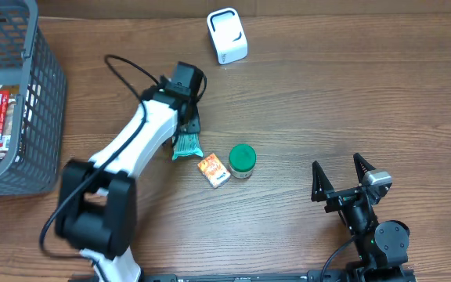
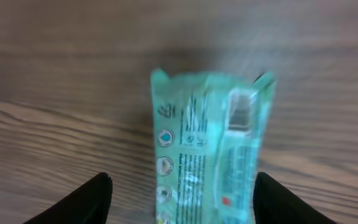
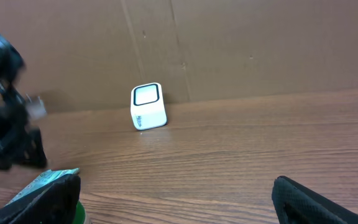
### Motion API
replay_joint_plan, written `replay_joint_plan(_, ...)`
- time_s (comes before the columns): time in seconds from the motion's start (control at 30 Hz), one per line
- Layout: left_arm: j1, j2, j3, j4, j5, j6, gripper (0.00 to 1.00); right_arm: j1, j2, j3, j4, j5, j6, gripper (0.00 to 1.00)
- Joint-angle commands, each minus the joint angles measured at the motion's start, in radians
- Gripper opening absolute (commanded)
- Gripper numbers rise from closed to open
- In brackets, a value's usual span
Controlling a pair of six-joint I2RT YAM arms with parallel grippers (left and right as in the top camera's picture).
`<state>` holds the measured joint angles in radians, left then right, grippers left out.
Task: Scan the item barcode
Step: 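Place the mint-green pack on the table and open the left gripper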
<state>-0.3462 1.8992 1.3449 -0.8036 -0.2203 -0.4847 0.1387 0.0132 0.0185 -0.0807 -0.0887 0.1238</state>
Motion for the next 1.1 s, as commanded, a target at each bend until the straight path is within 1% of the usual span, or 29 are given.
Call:
replay_joint_plan(0.0,-0.001,0.066,-0.009,-0.021,0.113,0.063,0.62,-0.002,-0.005,-0.011,0.003,0.009,0.003,1.00)
replay_joint_plan(0.07,-0.002,0.078,-0.009,-0.041,0.182,0.080,0.61,-0.002,-0.005,-0.011,0.003,0.009,0.003,1.00)
replay_joint_plan(0.27,-0.027,0.075,-0.008,-0.060,0.352,0.096,0.61,-0.002,-0.005,-0.011,0.003,0.009,0.003,1.00)
replay_joint_plan(0.33,-0.038,0.075,-0.008,-0.061,0.360,0.095,0.61,-0.002,-0.005,-0.011,0.003,0.008,0.003,1.00)
replay_joint_plan(0.43,-0.043,0.060,-0.005,-0.068,0.325,0.076,0.60,-0.002,-0.005,-0.011,0.003,0.009,0.003,1.00)
replay_joint_plan(0.53,-0.033,0.016,0.026,-0.094,0.245,0.072,0.61,-0.002,-0.005,-0.011,0.003,0.009,0.003,1.00)
replay_joint_plan(0.63,-0.023,-0.050,0.105,-0.142,0.135,0.074,0.65,-0.002,-0.005,-0.011,0.003,0.009,0.003,1.00)
replay_joint_plan(0.67,-0.017,-0.078,0.144,-0.161,0.084,0.077,0.69,-0.002,-0.005,-0.011,0.003,0.008,0.003,1.00)
replay_joint_plan(0.73,-0.001,-0.131,0.234,-0.196,-0.034,0.093,0.73,-0.002,-0.005,-0.011,0.003,0.009,0.003,1.00)
replay_joint_plan(0.87,0.041,-0.231,0.436,-0.249,-0.331,0.141,0.71,-0.002,-0.005,-0.011,0.003,0.009,0.003,1.00)
replay_joint_plan(0.9,0.052,-0.252,0.476,-0.245,-0.391,0.174,0.71,-0.002,-0.005,-0.011,0.003,0.008,0.003,1.00)
replay_joint_plan(0.97,0.089,-0.294,0.543,-0.177,-0.492,0.303,0.78,-0.002,-0.005,-0.011,0.003,0.008,0.003,1.00)
replay_joint_plan(1.0,0.110,-0.307,0.558,-0.138,-0.493,0.363,0.81,-0.002,-0.005,-0.011,0.003,0.009,0.003,1.00)
replay_joint_plan(1.03,0.142,-0.318,0.570,-0.095,-0.482,0.425,0.90,-0.002,-0.005,-0.011,0.003,0.009,0.003,1.00)
replay_joint_plan(1.07,0.185,-0.327,0.582,-0.059,-0.456,0.478,0.95,-0.002,-0.005,-0.011,0.003,0.009,0.003,1.00)
